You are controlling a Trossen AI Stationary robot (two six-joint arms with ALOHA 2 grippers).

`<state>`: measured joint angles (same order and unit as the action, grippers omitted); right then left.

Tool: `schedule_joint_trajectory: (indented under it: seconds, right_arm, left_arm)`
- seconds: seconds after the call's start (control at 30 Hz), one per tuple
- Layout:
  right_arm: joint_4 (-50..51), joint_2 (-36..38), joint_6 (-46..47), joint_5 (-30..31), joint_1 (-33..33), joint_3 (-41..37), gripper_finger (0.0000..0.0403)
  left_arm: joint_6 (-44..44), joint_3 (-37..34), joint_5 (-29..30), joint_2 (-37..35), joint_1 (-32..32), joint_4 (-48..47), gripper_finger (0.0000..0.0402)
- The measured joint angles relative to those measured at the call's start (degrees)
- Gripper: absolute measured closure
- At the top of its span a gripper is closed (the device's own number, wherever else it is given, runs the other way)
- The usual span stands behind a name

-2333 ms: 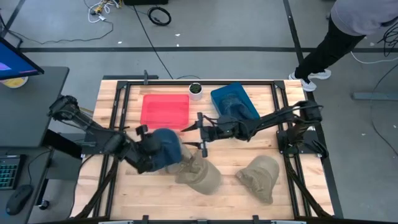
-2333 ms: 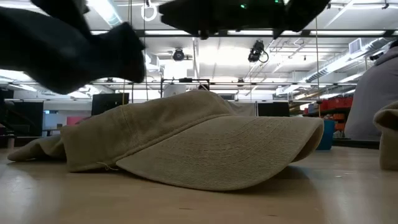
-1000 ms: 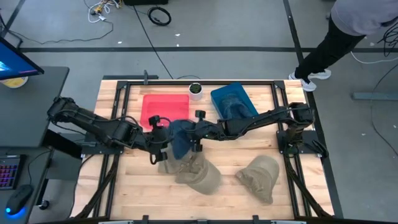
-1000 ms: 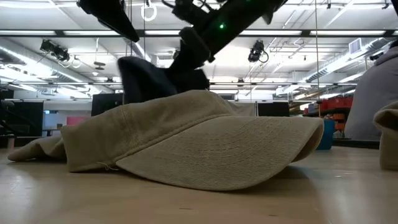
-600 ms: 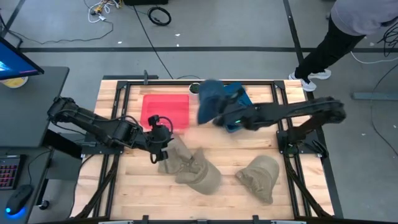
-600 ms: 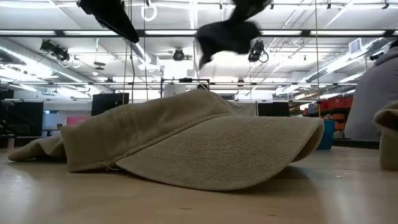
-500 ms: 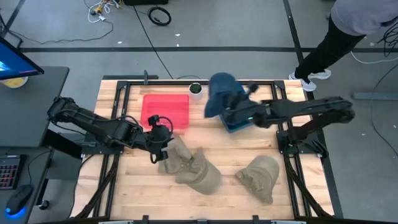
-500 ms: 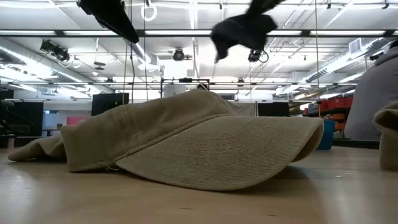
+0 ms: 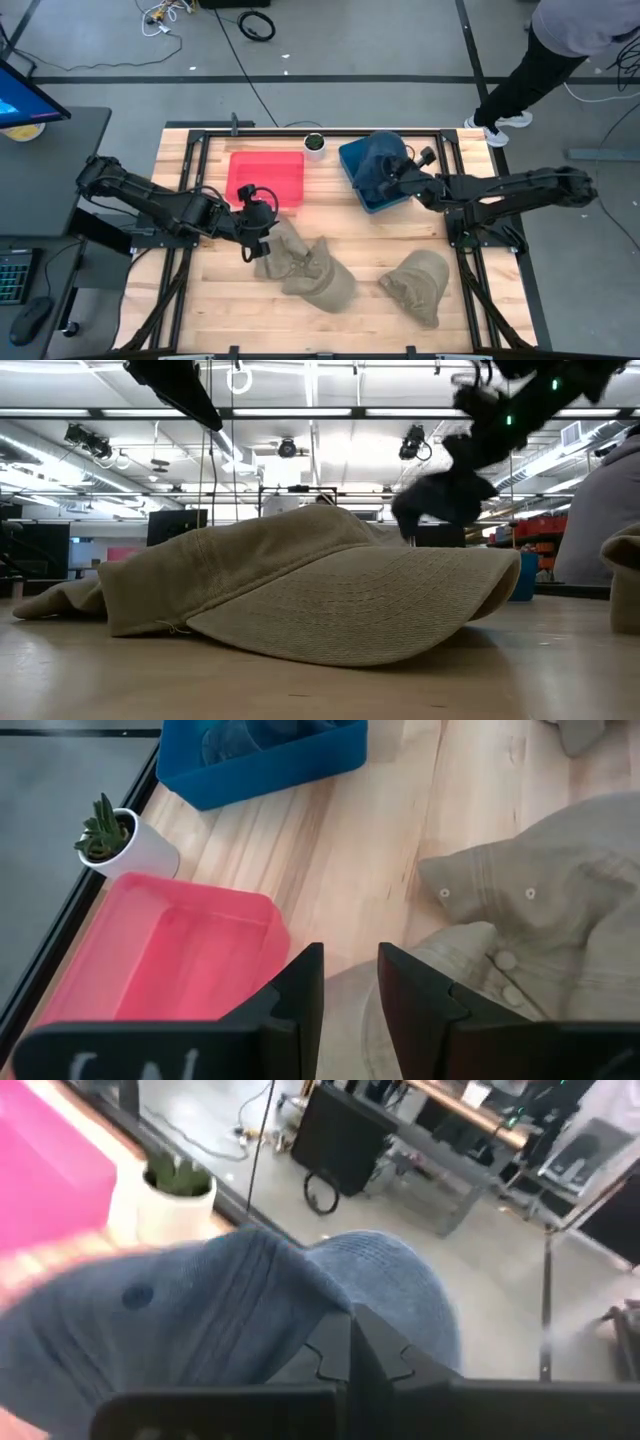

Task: Pick & Place hat
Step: Put the blue cap into the blue bin

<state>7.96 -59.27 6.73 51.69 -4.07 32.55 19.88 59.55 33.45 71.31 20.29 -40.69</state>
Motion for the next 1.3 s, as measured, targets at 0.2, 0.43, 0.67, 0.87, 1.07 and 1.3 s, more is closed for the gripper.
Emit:
schedule_joint_trajectory:
  seconds: [0.2,0.43,0.67,0.87,1.07,1.3]
  right_arm:
    - [-7.95,0.00,-3.20,-4.83,-5.60,-7.76,0.0403]
    - [-9.31,0.00,-2.47,-23.41,-10.91,-11.16,0.0396]
    - [-7.87,0.00,-2.58,-25.25,-12.76,-13.24,0.0391]
    - [-7.57,-0.03,-2.93,-25.21,-12.86,-13.06,0.0358]
    - [-5.17,-0.04,-2.64,-25.21,-12.86,-10.02,0.0288]
    - [6.49,-0.02,-2.68,-25.78,-10.95,3.06,0.0227]
  left_arm:
    - [-0.11,0.00,0.00,0.00,0.00,0.10,0.0301]
    - [0.08,0.00,0.00,0.00,0.00,0.15,0.0301]
    - [0.08,0.00,0.00,0.00,0.00,0.18,0.0301]
    - [0.10,0.00,0.00,0.00,0.00,0.20,0.0301]
    - [0.52,0.00,0.00,0.00,0.00,0.21,0.0301]
    - [0.48,0.00,0.00,0.00,0.00,0.20,0.0301]
